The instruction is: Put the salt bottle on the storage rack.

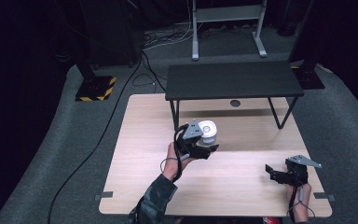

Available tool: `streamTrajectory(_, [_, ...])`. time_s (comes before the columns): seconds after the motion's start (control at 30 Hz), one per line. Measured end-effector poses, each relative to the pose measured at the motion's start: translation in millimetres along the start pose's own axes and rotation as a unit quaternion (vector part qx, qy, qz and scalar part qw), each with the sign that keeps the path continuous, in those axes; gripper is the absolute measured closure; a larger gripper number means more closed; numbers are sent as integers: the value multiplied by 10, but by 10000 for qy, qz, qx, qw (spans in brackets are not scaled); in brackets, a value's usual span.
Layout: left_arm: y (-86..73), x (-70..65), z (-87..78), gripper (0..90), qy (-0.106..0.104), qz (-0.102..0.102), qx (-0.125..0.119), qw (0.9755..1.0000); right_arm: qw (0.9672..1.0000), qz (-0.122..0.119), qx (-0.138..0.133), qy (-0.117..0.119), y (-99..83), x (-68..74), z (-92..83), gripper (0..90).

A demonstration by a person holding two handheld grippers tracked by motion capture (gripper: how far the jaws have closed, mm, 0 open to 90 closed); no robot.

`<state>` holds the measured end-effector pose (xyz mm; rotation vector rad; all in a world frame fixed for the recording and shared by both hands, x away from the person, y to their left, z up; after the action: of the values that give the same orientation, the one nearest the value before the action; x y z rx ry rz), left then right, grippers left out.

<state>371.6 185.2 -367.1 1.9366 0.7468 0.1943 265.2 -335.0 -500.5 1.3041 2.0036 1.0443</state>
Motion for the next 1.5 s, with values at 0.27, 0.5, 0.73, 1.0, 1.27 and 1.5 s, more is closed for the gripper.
streamTrajectory(0.27, [123,4,75,278,-1,37,9,10000,10000,12,-10,5,-4,-2,-2,35])
streamTrajectory(0.5, [210,62,136,279,-5,-55,-2,10000,10000,14,-11,14,-4,-6,-2,35])
streamTrajectory(0.73, [317,140,229,279,-38,-99,50,9999,10000,26,-19,15,-7,-7,-4,35])
streamTrajectory(1.0, [443,205,316,279,-25,-132,65,9999,10000,20,-34,17,-12,-7,-6,35])
streamTrajectory(1.27, [591,249,372,279,-44,-146,6,9999,9999,17,-89,59,-30,-24,-12,12])
streamTrajectory(1.5, [695,257,412,279,-18,-137,-3,9999,9999,-4,-103,97,-33,-32,-11,0])
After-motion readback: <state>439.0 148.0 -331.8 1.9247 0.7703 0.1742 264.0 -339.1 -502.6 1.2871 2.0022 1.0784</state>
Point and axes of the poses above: each handheld gripper's, and its own axes: z roughly forward along the jaws, y roughly out of its top, x roughly to its left, the point moved 1 cm from there along z, roughly forward along the jaws, and after that the axes turned 13 degrees about -z, right-handed, at the moved point
